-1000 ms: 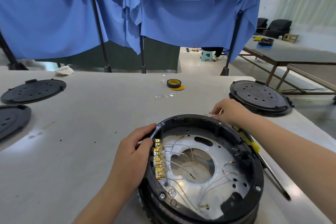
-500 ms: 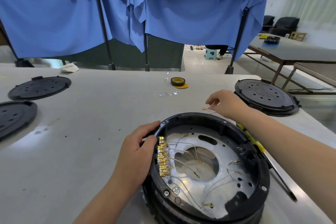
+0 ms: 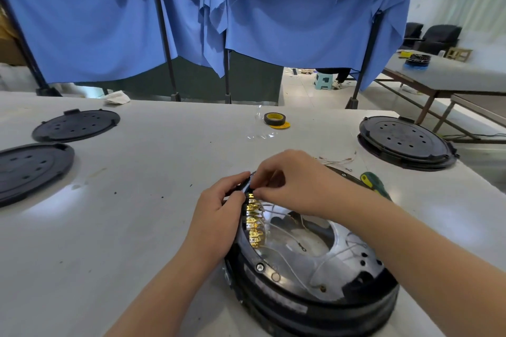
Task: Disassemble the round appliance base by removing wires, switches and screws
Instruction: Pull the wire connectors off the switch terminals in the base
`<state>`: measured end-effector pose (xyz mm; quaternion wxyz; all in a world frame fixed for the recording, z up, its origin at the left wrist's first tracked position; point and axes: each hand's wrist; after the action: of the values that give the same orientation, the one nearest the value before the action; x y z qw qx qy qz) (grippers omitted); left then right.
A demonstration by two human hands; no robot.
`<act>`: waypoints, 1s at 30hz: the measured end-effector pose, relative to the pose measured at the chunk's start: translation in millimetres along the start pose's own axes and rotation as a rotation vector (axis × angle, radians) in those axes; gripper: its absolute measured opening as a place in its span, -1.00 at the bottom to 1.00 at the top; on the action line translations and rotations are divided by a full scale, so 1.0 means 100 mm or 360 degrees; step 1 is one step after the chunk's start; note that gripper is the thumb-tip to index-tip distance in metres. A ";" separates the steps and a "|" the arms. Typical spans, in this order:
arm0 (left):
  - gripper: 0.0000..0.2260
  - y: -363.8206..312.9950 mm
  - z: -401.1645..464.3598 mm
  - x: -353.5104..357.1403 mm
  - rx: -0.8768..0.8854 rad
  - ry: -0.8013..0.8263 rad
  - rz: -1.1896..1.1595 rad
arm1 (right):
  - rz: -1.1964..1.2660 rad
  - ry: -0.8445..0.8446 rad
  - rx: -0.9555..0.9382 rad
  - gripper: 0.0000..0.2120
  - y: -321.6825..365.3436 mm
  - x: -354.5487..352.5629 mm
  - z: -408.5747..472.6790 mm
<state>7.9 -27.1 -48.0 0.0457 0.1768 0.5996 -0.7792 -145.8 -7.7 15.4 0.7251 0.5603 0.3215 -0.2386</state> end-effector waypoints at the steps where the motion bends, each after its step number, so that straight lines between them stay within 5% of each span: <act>1: -0.65 0.00 0.00 0.00 -0.0001 -0.0003 -0.0005 | 0.0027 -0.0004 0.0027 -0.90 -0.03 0.03 -0.01; 17: -0.65 -0.01 0.02 0.02 -0.0013 -0.0018 -0.0027 | 0.0383 0.0110 -0.0015 -0.98 -0.07 0.14 -0.11; 30: -0.65 0.00 0.02 0.03 -0.0009 -0.0041 -0.0006 | 0.0188 0.0059 -0.0010 -0.98 -0.09 0.17 -0.10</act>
<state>4.8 -28.9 -48.1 0.0525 0.1655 0.6014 -0.7798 -142.3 0.1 -4.9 0.7336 0.5804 0.3019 -0.1839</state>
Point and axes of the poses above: each hand's wrist, its own z-axis towards the middle knuckle, its own x-axis out of the palm, y = z × x, and after that the axes turned 9 degrees about z, right-handed
